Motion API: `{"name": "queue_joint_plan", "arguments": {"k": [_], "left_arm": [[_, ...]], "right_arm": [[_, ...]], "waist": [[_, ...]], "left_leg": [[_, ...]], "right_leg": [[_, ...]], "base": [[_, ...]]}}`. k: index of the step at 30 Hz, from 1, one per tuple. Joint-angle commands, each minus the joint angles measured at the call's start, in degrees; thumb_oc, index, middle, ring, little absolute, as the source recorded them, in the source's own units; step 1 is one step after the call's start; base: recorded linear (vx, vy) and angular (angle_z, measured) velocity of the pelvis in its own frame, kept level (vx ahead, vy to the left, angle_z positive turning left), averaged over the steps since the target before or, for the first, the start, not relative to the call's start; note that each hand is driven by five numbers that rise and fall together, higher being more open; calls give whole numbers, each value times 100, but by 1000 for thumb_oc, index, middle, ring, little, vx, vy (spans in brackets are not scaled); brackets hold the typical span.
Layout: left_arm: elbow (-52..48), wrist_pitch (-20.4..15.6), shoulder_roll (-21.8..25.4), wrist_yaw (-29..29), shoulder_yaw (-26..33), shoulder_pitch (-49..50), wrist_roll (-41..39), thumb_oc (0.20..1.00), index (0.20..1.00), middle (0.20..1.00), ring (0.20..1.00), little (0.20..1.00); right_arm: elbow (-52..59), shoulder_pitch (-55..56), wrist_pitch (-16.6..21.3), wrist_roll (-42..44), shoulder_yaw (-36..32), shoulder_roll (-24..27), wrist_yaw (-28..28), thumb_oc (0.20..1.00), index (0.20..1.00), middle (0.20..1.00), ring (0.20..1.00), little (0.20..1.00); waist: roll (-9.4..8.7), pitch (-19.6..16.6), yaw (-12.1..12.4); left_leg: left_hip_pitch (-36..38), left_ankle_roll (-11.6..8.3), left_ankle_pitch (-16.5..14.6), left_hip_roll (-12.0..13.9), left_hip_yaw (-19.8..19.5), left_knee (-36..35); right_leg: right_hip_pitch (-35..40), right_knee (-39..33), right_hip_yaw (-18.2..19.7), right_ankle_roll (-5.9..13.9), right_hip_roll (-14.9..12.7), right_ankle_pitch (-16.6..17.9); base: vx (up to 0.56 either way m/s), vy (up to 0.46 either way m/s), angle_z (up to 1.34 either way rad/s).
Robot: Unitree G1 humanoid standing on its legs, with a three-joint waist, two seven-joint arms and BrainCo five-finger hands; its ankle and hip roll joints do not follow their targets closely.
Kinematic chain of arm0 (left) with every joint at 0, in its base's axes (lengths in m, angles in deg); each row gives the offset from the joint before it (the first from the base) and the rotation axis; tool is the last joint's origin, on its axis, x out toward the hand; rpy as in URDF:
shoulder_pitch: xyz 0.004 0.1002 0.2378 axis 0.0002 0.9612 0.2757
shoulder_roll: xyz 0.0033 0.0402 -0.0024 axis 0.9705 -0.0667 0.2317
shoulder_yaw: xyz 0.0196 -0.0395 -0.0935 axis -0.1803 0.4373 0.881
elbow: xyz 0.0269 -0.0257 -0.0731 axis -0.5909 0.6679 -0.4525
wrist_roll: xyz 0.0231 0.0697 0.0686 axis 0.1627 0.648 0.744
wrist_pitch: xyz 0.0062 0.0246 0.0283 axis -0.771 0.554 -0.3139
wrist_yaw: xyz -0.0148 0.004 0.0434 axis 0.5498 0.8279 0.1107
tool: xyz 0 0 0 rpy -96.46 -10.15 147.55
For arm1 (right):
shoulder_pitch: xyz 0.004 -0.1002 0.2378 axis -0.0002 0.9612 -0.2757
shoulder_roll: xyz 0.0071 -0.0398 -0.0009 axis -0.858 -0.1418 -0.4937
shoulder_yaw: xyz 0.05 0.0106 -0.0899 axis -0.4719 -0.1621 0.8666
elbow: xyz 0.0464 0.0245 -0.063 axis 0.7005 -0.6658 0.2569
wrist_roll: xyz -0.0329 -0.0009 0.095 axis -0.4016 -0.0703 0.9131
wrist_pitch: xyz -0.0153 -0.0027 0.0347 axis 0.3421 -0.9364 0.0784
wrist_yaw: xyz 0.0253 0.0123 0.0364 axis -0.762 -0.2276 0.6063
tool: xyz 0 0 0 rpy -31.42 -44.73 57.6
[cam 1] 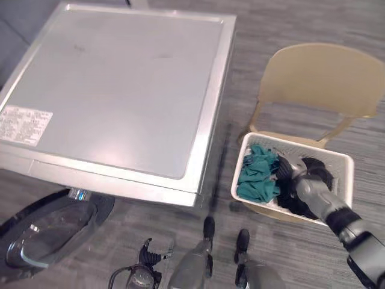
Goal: Grab the laundry basket,head to the washer,open it,put in the laundry and shut it.
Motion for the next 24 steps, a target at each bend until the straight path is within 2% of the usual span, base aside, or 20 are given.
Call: {"name": "queue_joint_plan", "arguments": {"k": [1, 3, 5, 8, 9, 12, 13, 15, 18, 21, 22, 24], "left_arm": [[86, -119, 233, -204, -63, -44, -289, 1000, 1000, 1000, 1000, 1000], [100, -148, 249, -225, -132, -95, -328, 1000, 1000, 1000, 1000, 1000], [124, -154, 275, -218, -342, -382, -444, 1000, 1000, 1000, 1000, 1000], [139, -134, 293, -229, -502, -595, -443, 1000, 1000, 1000, 1000, 1000], [132, -120, 301, -200, -593, -738, -463, 1000, 1000, 1000, 1000, 1000], [159, -106, 274, -166, -596, -779, -477, 1000, 1000, 1000, 1000, 1000], [165, -84, 274, -133, -552, -782, -498, 1000, 1000, 1000, 1000, 1000], [180, -75, 269, -122, -529, -773, -500, 1000, 1000, 1000, 1000, 1000], [181, 11, 246, -74, -362, -678, -515, 1000, 1000, 1000, 1000, 1000], [139, 48, 209, -54, -260, -593, -534, 1000, 1000, 1000, 1000, 1000], [80, 91, 155, -36, -133, -485, -533, 1000, 1000, 1000, 1000, 1000], [-27, 138, 143, -16, 14, -373, -512, 1000, 1000, 1000, 1000, 1000]], "right_arm": [[-138, -218, -48, -252, 364, -16, -255, 1000, 1000, 1000, 1000, 1000], [-525, -432, -102, -202, 461, -109, -268, 1000, 1000, 1000, 1000, 1000], [-1923, -714, -363, -159, 633, -505, -230, 1000, 1000, 1000, 1000, 1000], [-2527, -795, -538, -102, 589, -771, -171, 1000, 1000, 1000, 1000, 1000], [-2679, -761, -604, 334, 344, -900, -55, 200, 200, 200, 200, 200], [-2551, -639, -554, 801, 105, -927, -29, 200, 200, 200, 200, 200], [-2284, -515, -482, 1272, -124, -914, -21, 200, 200, 200, 200, 200], [-2159, -470, -465, 1417, -208, -904, -28, 200, 200, 200, 200, 200], [-1088, -58, -296, 2180, -787, -869, -100, 200, 200, 200, 200, 200], [-421, 245, -179, 2475, -1026, -911, -104, 200, 200, 200, 200, 200], [365, 691, -10, 2820, -1318, -952, -61, 200, 200, 200, 200, 200], [1235, 1127, 153, 3041, -1587, -886, 39, 200, 200, 200, 200, 200]], "waist": [[-237, 44, 147], [-209, 129, 233], [-112, 275, 425], [-67, 307, 502], [-40, 297, 520], [-51, 285, 488], [-85, 272, 435], [-100, 242, 406], [-204, 127, 220], [-245, 25, 126], [-283, -67, 26], [-304, -185, -85]], "left_leg": [[-98, -414, -469, 67, 17, 169], [-225, -443, -395, 49, -56, 143], [-469, -502, -260, -4, -214, 87], [-526, -522, -211, -33, -322, 66], [-532, -528, -196, -63, -384, 43], [-493, -528, -209, -67, -381, 35], [-404, -519, -246, -55, -353, 24], [-392, -511, -252, -50, -339, 18], [-130, -478, -358, -7, -175, 2], [-21, -451, -401, -4, -106, -18], [150, -411, -475, 3, -26, -28], [315, -371, -549, -3, 43, -36]], "right_leg": [[-331, 229, 177, 560, -356, -455], [-428, 228, 123, 558, -374, -430], [-586, 224, -30, 561, -401, -407], [-591, 226, -141, 557, -422, -420], [-584, 205, -189, 567, -428, -416], [-563, 196, -181, 570, -429, -412], [-500, 189, -138, 576, -426, -415], [-499, 178, -129, 579, -425, -403], [-315, 135, -35, 586, -414, -408], [-231, 92, 8, 600, -411, -399], [-102, 76, 59, 621, -422, -412], [26, 60, 113, 649, -435, -424]], "base": [[-33, 30, 25], [-37, -6, 31], [-51, -39, 41], [-21, -56, 52], [-19, -28, 34], [-18, -25, 7], [0, 0, 0], [-3, -4, -2], [26, -4, -7], [37, 19, -18], [72, 42, -17], [68, 54, -30]]}}
